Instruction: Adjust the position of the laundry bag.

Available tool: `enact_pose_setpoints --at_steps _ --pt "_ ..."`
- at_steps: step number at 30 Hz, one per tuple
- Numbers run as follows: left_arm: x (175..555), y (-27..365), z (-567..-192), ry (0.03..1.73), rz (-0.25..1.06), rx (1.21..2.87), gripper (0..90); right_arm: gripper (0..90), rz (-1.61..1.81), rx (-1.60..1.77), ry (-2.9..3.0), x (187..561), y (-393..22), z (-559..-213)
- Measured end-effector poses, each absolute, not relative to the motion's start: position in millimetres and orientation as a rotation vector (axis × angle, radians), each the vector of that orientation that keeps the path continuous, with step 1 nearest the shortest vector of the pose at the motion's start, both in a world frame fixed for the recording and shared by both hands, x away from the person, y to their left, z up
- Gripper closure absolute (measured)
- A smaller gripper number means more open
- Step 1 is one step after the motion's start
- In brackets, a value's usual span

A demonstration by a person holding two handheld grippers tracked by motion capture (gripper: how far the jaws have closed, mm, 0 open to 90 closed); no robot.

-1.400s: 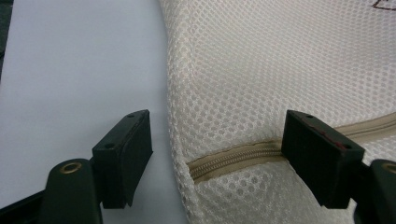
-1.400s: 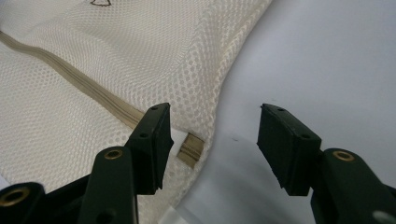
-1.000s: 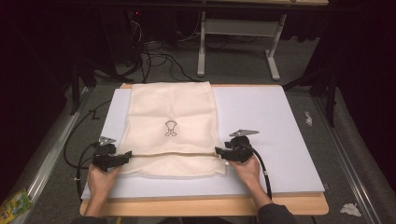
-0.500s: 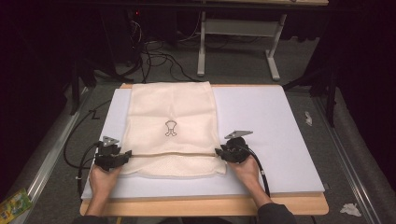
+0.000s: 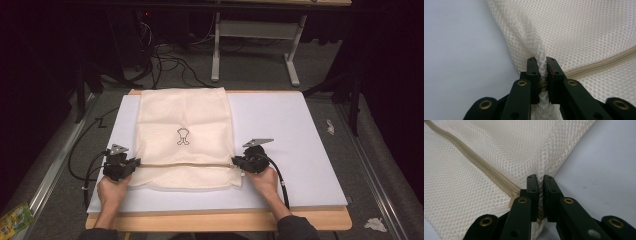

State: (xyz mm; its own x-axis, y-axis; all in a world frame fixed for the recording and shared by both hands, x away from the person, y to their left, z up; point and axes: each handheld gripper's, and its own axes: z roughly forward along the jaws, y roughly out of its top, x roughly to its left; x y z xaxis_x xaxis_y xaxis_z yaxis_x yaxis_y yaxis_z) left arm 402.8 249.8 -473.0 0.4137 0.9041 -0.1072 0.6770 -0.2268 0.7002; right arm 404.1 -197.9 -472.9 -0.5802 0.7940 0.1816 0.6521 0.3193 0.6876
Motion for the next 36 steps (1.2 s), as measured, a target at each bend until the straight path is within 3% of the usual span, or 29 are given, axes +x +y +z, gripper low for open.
enact_pose_setpoints --at_steps 36 --pt "400 222 -459 1.235 0.380 1.975 83.3 87.0 1.129 1.315 2.329 393 -230 -460"
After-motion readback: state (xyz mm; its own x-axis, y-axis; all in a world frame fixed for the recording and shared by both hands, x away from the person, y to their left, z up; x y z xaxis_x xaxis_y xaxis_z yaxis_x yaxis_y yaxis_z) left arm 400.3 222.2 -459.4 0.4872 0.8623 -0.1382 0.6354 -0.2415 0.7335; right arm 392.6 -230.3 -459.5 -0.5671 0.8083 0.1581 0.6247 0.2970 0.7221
